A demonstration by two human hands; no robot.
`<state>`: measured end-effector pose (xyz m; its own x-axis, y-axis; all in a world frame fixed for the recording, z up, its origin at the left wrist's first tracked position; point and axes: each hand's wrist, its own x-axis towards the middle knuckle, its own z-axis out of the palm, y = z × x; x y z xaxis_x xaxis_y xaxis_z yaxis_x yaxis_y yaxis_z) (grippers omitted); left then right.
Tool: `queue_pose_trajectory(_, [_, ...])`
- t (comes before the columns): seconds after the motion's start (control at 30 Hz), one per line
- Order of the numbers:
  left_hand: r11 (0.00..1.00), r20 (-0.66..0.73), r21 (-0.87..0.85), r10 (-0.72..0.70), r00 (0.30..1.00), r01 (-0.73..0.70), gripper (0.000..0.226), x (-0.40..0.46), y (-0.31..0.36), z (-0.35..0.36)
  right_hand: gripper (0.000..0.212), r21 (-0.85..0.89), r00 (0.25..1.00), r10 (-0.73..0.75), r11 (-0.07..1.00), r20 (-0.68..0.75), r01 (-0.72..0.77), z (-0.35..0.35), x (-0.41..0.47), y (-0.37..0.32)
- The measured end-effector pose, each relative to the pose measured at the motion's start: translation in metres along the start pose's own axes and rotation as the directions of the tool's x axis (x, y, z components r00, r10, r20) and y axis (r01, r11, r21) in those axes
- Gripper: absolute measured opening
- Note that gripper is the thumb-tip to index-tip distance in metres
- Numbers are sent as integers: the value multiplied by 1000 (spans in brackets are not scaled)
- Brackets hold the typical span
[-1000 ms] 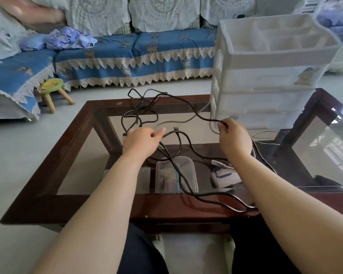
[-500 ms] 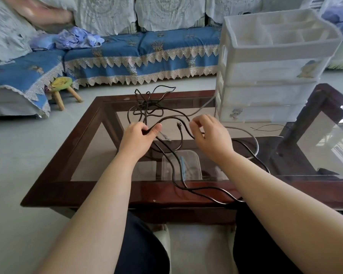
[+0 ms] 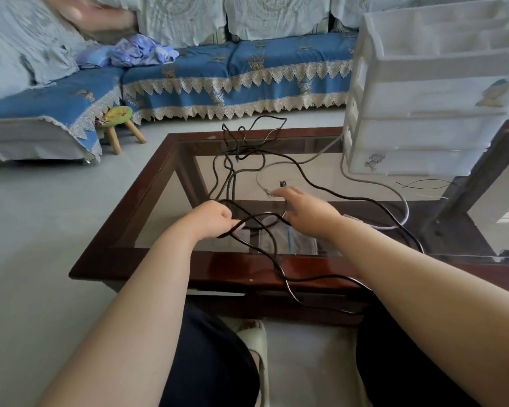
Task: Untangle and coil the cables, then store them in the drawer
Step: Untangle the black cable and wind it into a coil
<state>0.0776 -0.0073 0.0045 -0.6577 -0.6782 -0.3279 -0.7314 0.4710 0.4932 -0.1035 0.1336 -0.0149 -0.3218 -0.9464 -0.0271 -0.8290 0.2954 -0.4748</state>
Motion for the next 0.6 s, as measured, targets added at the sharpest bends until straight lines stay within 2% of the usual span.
queue_pose_trajectory(0.07, [999, 25, 37, 4, 1000, -4, 52, -5, -6, 0, 65, -171, 986, -16, 984, 168, 45, 9, 3, -6])
queue_pose_trajectory(0.13, [998, 26, 64, 28, 999, -30, 39, -9, -11, 0, 55, -270, 970, -21, 959, 242, 88, 19, 7, -9])
queue_pose_trajectory(0.2, [994, 11, 98, 51, 999, -52, 28, -14, -13, -1, 39, -373, 977, -22, 922, 211, 102, 23, 9, -14])
queue_pose_trajectory(0.3, [992, -35, 115, 47, 998, -43, 27, -20, -16, -2, 28, -532, 993, -42, 841, 112, 96, 26, 14, -18])
queue_pose_trajectory(0.4, [988, -85, 151, 8, 996, 5, 30, -19, -23, -5, 28, -451, 999, 6, 892, -39, -23, 22, 19, -22])
queue_pose_trajectory(0.47, [984, -87, 172, -22, 996, 37, 33, -20, -26, -7, 28, -359, 978, -29, 932, -204, -47, 15, 21, -27])
queue_pose_trajectory(0.53, [983, -88, 169, -53, 995, 67, 33, -22, -25, -10, 27, -275, 903, -137, 961, -408, 22, 8, 20, -36])
queue_pose_trajectory(0.6, [984, -124, 156, -71, 990, 90, 32, -23, -23, -12, 26, -190, 765, -237, 970, -599, 151, 3, 15, -47])
